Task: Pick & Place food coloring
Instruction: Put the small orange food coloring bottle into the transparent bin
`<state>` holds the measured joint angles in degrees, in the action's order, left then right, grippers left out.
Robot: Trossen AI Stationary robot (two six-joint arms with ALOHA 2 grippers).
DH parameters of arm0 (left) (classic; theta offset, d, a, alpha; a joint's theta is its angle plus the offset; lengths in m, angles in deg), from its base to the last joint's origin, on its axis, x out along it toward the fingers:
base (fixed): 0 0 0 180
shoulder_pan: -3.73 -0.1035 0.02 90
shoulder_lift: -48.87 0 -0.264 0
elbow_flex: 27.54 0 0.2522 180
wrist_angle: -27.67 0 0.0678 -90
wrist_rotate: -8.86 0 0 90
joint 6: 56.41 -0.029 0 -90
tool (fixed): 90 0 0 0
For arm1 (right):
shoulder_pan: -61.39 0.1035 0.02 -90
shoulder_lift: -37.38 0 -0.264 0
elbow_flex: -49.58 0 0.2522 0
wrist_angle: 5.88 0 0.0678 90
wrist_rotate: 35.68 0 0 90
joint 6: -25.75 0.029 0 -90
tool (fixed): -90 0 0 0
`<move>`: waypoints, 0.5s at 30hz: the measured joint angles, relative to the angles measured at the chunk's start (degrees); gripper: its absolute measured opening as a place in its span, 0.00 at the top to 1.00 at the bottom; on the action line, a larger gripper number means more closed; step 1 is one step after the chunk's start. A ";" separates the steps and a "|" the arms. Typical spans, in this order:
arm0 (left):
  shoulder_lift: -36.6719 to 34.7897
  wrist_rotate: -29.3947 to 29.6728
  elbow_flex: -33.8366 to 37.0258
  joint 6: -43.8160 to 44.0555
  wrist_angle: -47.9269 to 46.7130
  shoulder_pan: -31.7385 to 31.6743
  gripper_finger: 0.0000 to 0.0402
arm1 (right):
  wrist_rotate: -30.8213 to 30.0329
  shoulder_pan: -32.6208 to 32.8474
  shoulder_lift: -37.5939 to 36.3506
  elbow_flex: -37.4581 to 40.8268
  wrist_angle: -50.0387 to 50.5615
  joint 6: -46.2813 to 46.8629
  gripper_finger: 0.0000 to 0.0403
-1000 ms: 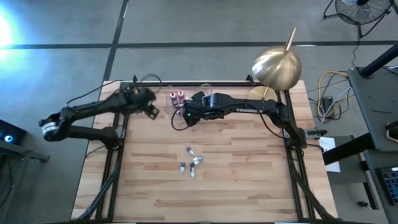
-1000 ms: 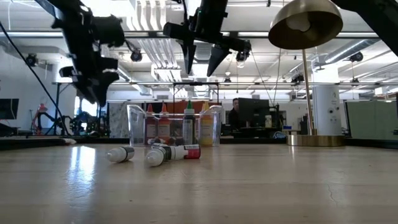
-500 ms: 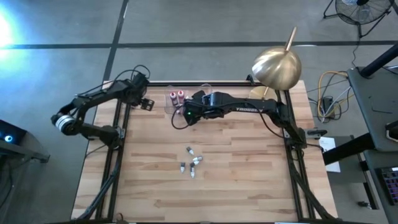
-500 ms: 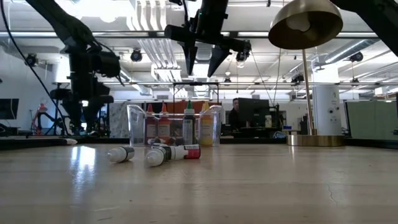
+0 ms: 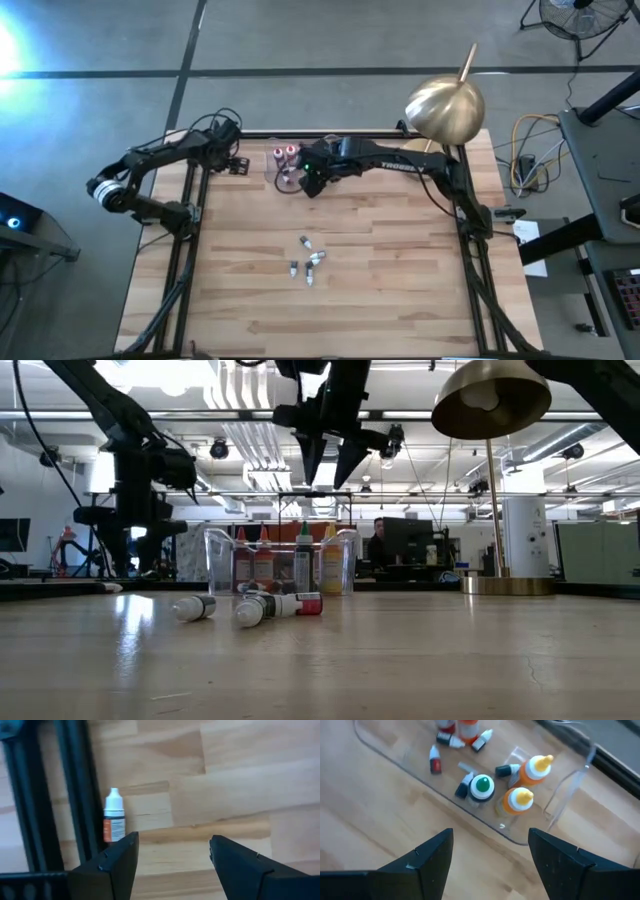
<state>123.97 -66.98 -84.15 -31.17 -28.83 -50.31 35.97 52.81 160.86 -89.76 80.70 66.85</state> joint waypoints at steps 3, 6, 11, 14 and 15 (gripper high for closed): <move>-0.54 1.12 -0.72 5.87 -1.82 0.93 0.46 | 3.60 -1.44 0.00 0.01 -0.13 -5.00 0.38; 0.20 5.10 -0.70 12.82 -5.97 1.04 0.46 | 8.06 -2.71 0.00 0.00 -0.24 -9.98 0.38; 1.86 9.35 -0.50 19.41 -8.08 -0.10 0.46 | 8.12 -3.69 0.00 0.00 -1.10 -17.70 0.38; 3.03 9.73 -1.09 22.43 -7.59 -0.54 0.46 | 8.14 -3.63 0.00 0.00 -1.21 -22.34 0.37; 3.55 10.13 -1.27 22.50 -6.82 -0.48 0.46 | 8.12 -3.55 0.00 0.00 -1.21 -23.87 0.37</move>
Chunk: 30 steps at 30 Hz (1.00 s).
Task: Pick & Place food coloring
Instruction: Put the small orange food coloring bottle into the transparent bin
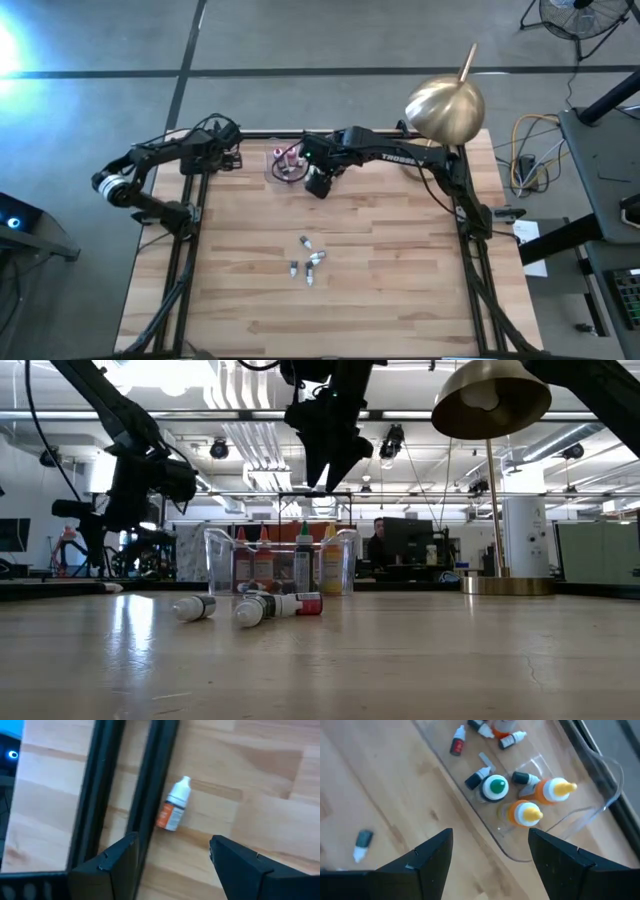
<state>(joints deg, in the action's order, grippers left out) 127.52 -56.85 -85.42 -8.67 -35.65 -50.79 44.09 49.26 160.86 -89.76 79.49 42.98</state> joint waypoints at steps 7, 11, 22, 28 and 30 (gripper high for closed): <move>6.05 0.01 -2.03 -1.07 5.84 0.00 0.46 | -0.09 0.09 -0.02 0.00 -0.88 -4.24 0.39; 9.55 -0.62 -3.02 0.81 4.83 -0.19 0.46 | -0.14 -0.13 -0.04 0.00 -2.04 -4.42 0.38; 13.06 -1.30 -7.43 18.33 5.00 -3.05 0.46 | -0.20 -1.68 -0.07 0.00 -2.54 -4.83 0.39; 9.83 -0.84 -7.12 29.93 4.30 -3.78 0.46 | -0.20 -1.96 -0.07 0.00 -2.54 -5.07 0.39; 7.90 1.82 -6.97 31.71 3.27 -3.72 0.46 | -0.20 -1.96 -0.07 0.00 -2.60 -5.62 0.39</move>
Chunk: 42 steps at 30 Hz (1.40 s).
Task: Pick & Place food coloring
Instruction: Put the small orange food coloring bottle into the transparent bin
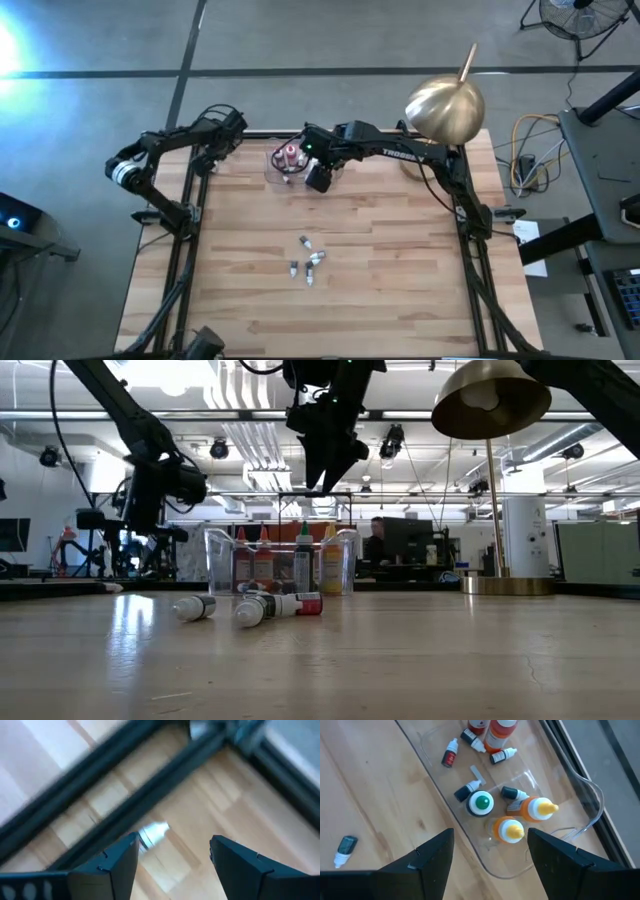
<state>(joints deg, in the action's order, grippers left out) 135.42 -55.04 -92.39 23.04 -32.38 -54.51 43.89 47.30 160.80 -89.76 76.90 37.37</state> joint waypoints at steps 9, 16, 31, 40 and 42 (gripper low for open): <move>-4.98 2.07 5.94 6.99 -0.56 -0.14 0.46 | -0.02 -0.28 -0.02 0.00 -0.72 -2.48 0.39; -5.03 2.07 9.37 11.82 0.24 -0.11 0.46 | -0.02 -0.27 -0.02 0.00 -0.86 -2.86 0.39; -5.12 2.20 11.32 8.75 1.18 -0.08 0.46 | -0.02 -0.83 0.04 0.00 -2.14 -2.62 0.40; -5.09 0.66 11.16 6.14 1.31 0.83 0.46 | -0.02 -0.83 0.07 0.00 -2.11 -1.51 0.40; -5.12 -0.24 11.15 5.63 1.56 1.60 0.46 | -0.02 -0.83 0.07 0.00 -2.10 -1.51 0.39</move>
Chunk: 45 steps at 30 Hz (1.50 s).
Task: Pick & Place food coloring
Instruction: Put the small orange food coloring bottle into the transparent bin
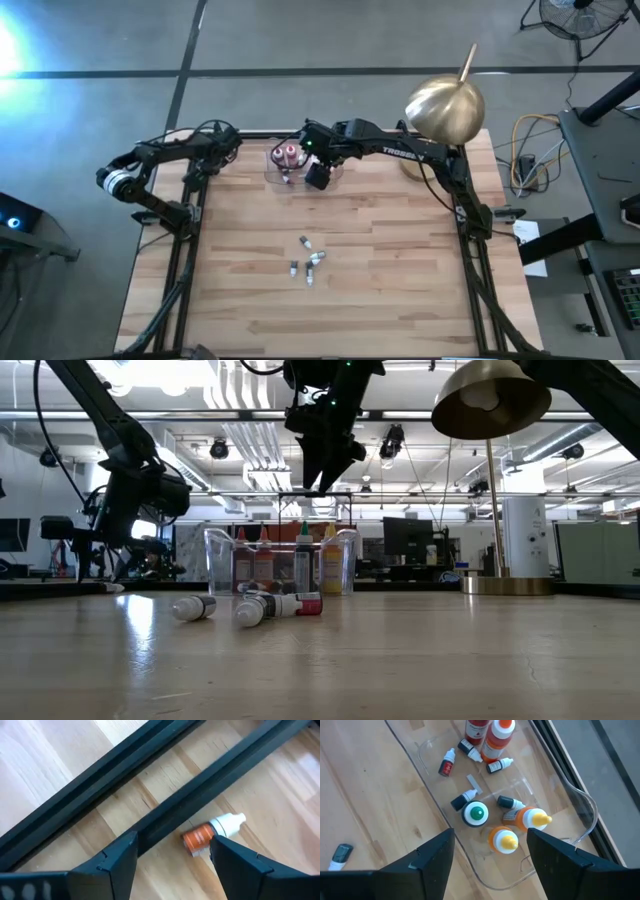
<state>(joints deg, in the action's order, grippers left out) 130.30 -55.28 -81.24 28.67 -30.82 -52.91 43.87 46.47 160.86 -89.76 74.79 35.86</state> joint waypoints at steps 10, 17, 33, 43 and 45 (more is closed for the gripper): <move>-2.39 -2.30 -2.17 -7.61 1.70 3.88 0.46 | 0.00 0.00 0.02 0.00 0.03 0.00 0.40; -2.94 9.44 -7.42 -20.13 2.59 4.68 0.46 | 0.00 0.00 0.02 0.00 0.02 0.00 0.41; 2.18 7.17 -1.95 -20.82 9.60 3.58 0.46 | 0.02 0.00 0.02 0.00 0.43 0.37 0.41; 4.35 8.85 -2.08 -18.74 8.85 4.33 0.46 | 0.02 0.00 0.02 0.00 0.85 1.93 0.41; 4.52 6.94 -1.71 -15.00 8.60 4.26 0.46 | 0.02 0.00 0.02 0.00 0.85 1.92 0.42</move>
<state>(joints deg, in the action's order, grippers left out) 134.83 -48.34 -82.96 13.68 -22.21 -48.65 43.89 46.47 160.88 -89.76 75.64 37.79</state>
